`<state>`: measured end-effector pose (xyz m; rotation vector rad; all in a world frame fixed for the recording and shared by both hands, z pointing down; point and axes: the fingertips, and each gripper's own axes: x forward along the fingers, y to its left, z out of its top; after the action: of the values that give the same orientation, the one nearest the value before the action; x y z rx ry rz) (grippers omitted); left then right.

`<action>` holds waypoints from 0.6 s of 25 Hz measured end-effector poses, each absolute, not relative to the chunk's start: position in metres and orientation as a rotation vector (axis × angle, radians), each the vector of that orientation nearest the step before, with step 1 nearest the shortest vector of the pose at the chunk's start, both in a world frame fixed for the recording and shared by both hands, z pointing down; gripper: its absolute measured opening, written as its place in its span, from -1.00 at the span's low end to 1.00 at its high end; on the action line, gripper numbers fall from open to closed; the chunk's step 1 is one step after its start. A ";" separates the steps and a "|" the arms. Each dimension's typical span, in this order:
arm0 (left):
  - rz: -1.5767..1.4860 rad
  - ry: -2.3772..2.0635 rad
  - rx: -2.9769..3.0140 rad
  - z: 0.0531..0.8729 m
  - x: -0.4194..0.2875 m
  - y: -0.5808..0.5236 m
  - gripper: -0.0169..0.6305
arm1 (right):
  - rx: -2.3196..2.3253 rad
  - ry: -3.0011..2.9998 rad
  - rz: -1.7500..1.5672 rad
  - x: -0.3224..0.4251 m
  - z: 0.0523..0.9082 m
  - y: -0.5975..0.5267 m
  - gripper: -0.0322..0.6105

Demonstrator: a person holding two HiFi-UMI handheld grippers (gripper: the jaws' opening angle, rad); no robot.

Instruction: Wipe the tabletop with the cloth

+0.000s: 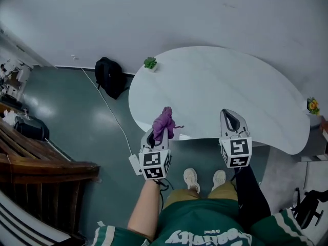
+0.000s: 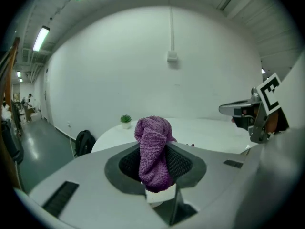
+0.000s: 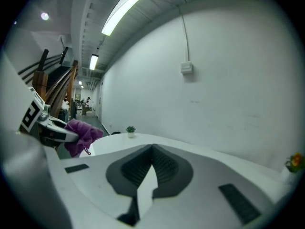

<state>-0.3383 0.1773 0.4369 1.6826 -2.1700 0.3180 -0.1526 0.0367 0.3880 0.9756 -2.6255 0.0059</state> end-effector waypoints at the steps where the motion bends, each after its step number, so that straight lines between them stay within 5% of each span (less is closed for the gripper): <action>1: 0.298 -2.170 1.733 0.419 -0.326 0.167 -0.62 | 0.997 -2.633 -0.009 -0.142 0.377 0.031 -0.89; 15: 0.166 -2.265 2.074 0.258 -0.166 0.063 -0.58 | 1.060 -2.750 -0.161 0.032 0.286 -0.015 -0.89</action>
<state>-0.1664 0.0625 0.2583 2.0741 -2.2646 0.1657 0.0325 -0.0154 0.2860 1.0595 -2.7499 -0.1613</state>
